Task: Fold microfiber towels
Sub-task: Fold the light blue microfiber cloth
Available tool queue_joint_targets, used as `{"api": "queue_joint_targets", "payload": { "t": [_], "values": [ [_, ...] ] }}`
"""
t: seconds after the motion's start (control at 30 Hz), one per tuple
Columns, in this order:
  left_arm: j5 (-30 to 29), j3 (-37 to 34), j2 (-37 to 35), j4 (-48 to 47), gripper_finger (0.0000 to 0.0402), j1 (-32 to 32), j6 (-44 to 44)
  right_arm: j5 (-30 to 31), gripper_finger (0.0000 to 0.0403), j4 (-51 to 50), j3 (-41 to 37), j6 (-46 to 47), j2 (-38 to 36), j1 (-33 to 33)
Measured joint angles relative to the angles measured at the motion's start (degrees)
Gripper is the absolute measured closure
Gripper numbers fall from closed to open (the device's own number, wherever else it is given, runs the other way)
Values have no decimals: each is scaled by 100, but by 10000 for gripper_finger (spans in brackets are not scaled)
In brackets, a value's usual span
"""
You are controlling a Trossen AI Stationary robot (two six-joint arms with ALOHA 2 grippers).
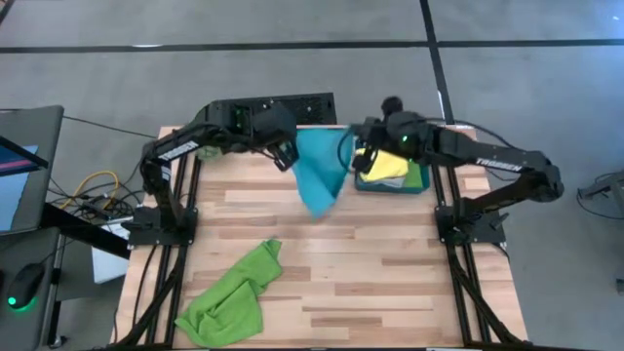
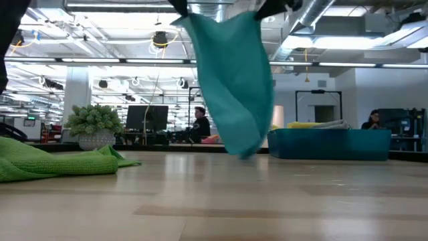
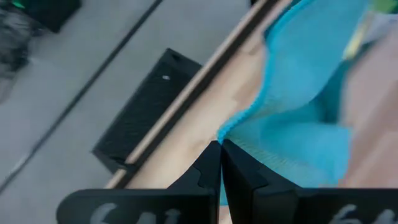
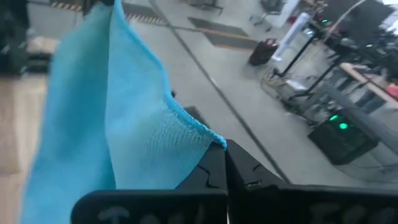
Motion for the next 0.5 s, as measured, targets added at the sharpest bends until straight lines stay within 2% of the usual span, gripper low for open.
{"api": "queue_joint_targets", "payload": {
  "t": [0.2,0.5],
  "values": [
    [-520,2,0,7,401,430,438,-8,401,-29,309,-229,4,-268],
    [-502,4,-85,-2,401,413,583,-12,401,-571,397,-244,9,-219]
  ]
}}
